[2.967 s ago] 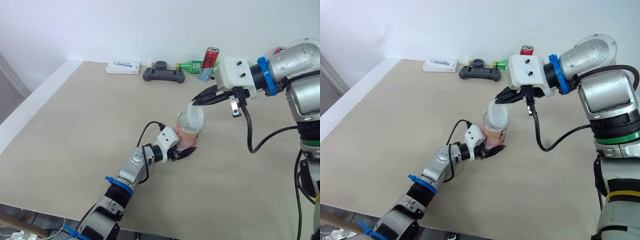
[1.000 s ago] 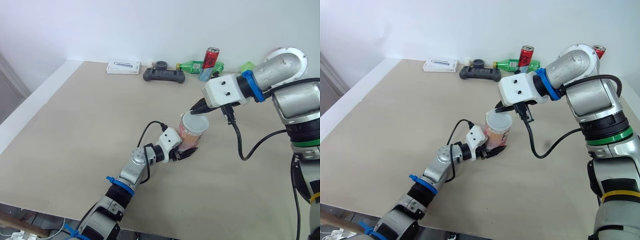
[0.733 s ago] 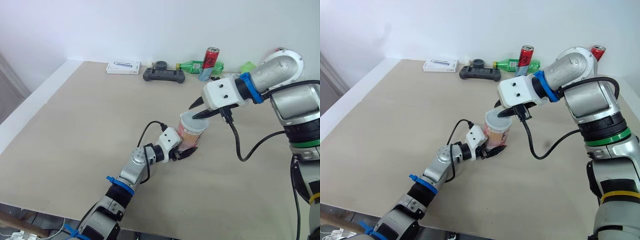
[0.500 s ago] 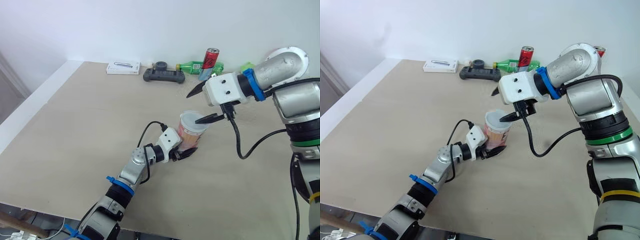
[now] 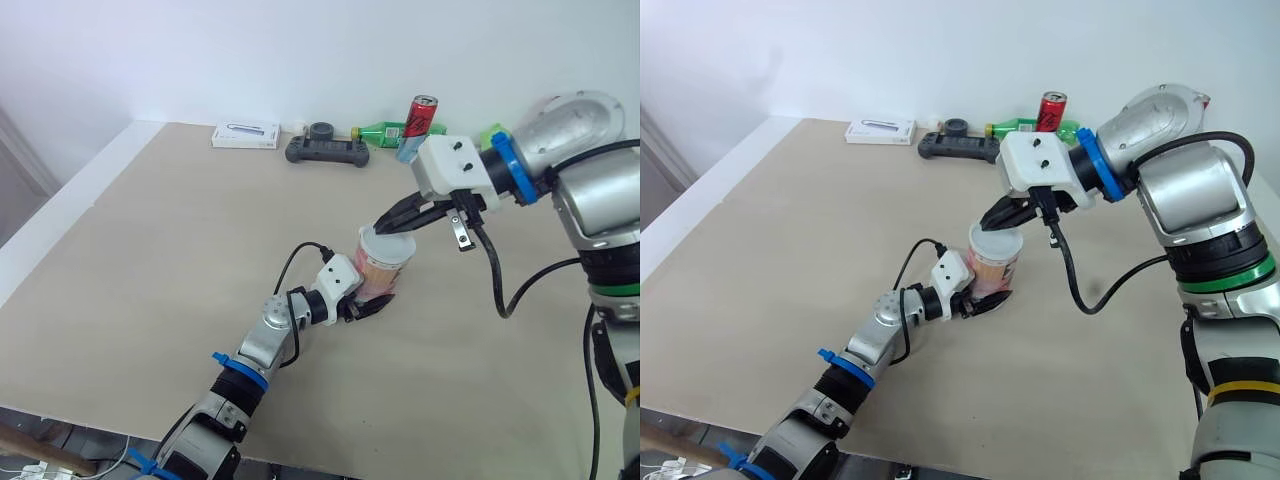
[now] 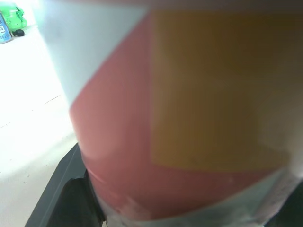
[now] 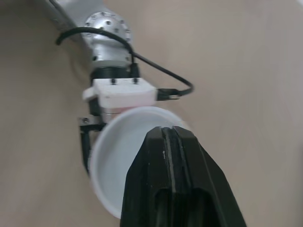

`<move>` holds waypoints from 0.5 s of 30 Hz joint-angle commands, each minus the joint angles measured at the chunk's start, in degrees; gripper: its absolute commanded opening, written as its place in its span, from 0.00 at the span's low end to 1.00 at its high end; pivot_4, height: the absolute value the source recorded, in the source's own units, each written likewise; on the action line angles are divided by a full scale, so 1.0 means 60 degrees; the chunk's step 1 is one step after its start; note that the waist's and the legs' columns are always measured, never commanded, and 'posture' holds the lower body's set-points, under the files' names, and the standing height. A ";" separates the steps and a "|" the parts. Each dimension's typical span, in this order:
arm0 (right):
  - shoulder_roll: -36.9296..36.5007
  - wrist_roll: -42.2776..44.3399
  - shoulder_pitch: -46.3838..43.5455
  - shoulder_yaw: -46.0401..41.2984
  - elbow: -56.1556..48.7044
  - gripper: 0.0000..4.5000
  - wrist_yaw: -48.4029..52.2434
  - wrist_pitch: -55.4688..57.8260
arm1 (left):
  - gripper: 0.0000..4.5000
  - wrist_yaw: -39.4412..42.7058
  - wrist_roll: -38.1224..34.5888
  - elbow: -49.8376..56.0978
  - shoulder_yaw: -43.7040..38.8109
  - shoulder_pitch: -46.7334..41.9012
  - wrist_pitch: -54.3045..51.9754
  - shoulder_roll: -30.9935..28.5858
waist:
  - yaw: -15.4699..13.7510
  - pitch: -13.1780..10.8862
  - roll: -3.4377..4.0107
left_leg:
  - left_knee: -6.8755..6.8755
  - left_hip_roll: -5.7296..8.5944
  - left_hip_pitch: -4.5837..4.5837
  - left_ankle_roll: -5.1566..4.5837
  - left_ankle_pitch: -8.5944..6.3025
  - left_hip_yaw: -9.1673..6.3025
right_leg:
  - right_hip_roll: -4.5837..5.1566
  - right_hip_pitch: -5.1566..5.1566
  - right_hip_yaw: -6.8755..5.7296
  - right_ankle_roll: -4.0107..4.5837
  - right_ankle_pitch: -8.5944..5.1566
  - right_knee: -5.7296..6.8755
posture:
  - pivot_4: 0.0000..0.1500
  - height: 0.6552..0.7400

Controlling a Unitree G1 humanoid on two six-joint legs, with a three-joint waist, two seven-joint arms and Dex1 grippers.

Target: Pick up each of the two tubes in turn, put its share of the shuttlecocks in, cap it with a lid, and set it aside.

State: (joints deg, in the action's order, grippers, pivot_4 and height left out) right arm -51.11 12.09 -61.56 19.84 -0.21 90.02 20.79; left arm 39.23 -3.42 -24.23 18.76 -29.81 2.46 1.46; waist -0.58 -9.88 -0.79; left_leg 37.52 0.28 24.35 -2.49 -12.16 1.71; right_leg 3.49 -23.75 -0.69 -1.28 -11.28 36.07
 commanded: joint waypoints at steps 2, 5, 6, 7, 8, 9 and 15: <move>0.0117 -0.0354 0.0264 0.0096 0.0207 0.00 0.0115 -0.0279 | 0.66 -0.0055 0.0272 -0.0415 0.0128 0.0178 -0.0252 -0.0086 | 0.0003 0.0004 0.0003 | 0.0000 0.0001 0.0002 -0.0001 0.0000 0.0010 | 0.0003 -0.0006 0.0008 -0.0001 0.0000 0.0000 | 1.00 1.00; 0.0151 -0.0624 0.0417 0.0236 0.0423 0.00 0.0134 -0.0516 | 0.66 -0.0054 0.0272 -0.0381 0.0137 0.0204 -0.0262 -0.0096 | 0.0003 0.0007 -0.0011 | -0.0001 -0.0002 -0.0003 -0.0001 0.0001 -0.0002 | -0.0004 0.0003 -0.0006 0.0000 0.0000 0.0000 | 1.00 1.00; 0.0165 -0.0699 0.0472 0.0285 0.0453 0.00 0.0144 -0.0559 | 0.66 -0.0053 0.0270 -0.0370 0.0137 0.0214 -0.0267 -0.0103 | 0.0003 0.0007 -0.0012 | -0.0001 -0.0002 -0.0003 -0.0001 0.0000 -0.0002 | -0.0003 0.0000 -0.0006 0.0000 0.0000 -0.0001 | 1.00 1.00; 0.0173 -0.0795 0.0538 0.0336 0.0497 0.00 0.0145 -0.0646 | 0.66 -0.0053 0.0269 -0.0363 0.0136 0.0220 -0.0271 -0.0108 | 0.0003 0.0008 -0.0012 | -0.0001 -0.0002 -0.0005 0.0001 0.0000 -0.0002 | -0.0002 0.0003 -0.0006 0.0000 0.0000 -0.0001 | 1.00 1.00; 0.0184 -0.0883 0.0600 0.0386 0.0537 0.00 0.0149 -0.0713 | 0.66 -0.0054 0.0268 -0.0360 0.0136 0.0223 -0.0274 -0.0109 | 0.0003 0.0008 -0.0013 | -0.0001 -0.0002 -0.0007 0.0001 -0.0001 -0.0002 | -0.0002 0.0007 -0.0007 0.0000 0.0000 -0.0001 | 1.00 1.00; 0.0186 -0.0944 0.0683 0.0434 0.0539 0.00 0.0153 -0.0749 | 0.66 -0.0054 0.0269 -0.0335 0.0144 0.0243 -0.0280 -0.0112 | 0.0003 0.0009 -0.0013 | -0.0001 -0.0002 -0.0008 0.0001 -0.0001 -0.0002 | -0.0002 0.0007 -0.0007 0.0000 0.0000 -0.0001 | 1.00 1.00; 0.0219 -0.1546 0.1254 0.0824 0.0666 0.00 0.0171 -0.1324 | 0.66 -0.0052 0.0257 -0.0314 0.0159 0.0233 -0.0299 -0.0098 | 0.0004 0.0060 -0.0062 | -0.0005 -0.0006 -0.0041 0.0012 -0.0007 -0.0023 | -0.0003 0.0035 -0.0033 0.0007 -0.0006 -0.0022 | 1.00 1.00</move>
State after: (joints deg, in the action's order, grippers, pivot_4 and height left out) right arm -49.52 6.90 -57.32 20.06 2.39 89.36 13.02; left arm 38.82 -3.46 -24.57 19.02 -29.57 1.84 1.55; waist -0.56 -9.52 -1.17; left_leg 37.46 0.22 23.99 -2.34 -12.24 1.53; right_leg 3.46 -23.51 -0.95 -1.23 -11.32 35.83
